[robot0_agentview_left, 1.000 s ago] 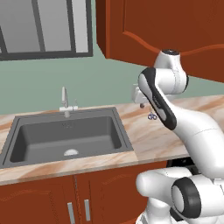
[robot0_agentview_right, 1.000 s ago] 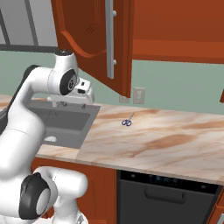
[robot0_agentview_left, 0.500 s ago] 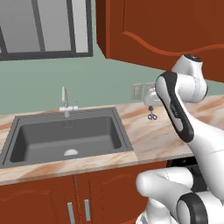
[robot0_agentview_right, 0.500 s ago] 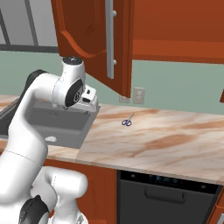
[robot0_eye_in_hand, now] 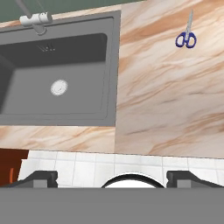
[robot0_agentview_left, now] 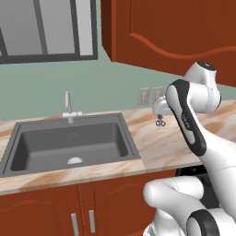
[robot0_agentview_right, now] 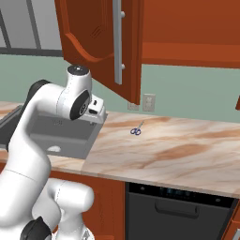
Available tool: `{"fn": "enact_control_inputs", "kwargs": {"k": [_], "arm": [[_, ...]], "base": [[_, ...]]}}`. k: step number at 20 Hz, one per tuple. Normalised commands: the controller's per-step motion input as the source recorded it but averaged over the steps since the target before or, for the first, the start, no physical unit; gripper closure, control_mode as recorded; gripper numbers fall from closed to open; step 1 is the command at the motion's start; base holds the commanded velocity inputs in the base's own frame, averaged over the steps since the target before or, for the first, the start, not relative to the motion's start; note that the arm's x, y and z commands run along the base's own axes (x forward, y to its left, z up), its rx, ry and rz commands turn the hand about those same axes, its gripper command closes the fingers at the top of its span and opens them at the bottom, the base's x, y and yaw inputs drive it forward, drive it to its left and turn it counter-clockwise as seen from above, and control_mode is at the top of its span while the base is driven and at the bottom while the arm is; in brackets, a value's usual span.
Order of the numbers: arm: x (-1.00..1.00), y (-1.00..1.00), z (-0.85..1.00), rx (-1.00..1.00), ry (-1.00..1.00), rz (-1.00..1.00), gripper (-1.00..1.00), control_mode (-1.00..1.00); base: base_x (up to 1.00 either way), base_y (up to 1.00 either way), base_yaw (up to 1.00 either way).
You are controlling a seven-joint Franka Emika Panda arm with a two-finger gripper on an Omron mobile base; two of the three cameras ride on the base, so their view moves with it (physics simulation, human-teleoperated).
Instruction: Close all open cabinet doors.
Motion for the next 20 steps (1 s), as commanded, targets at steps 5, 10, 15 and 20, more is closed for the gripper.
{"fn": "enact_control_inputs", "kwargs": {"k": [5, 10, 15, 20], "arm": [[0.00, 0.00, 0.00, 0.00, 0.00, 0.00, -1.00, -1.00], [0.00, 0.00, 0.00, 0.00, 0.00, 0.00, -1.00, -1.00], [0.00, 0.00, 0.00, 0.00, 0.00, 0.00, -1.00, -1.00], [0.00, 0.00, 0.00, 0.00, 0.00, 0.00, -1.00, -1.00]], "base": [[0.00, 0.00, 0.00], [0.00, 0.00, 0.00], [0.00, 0.00, 0.00], [0.00, 0.00, 0.00]]}}
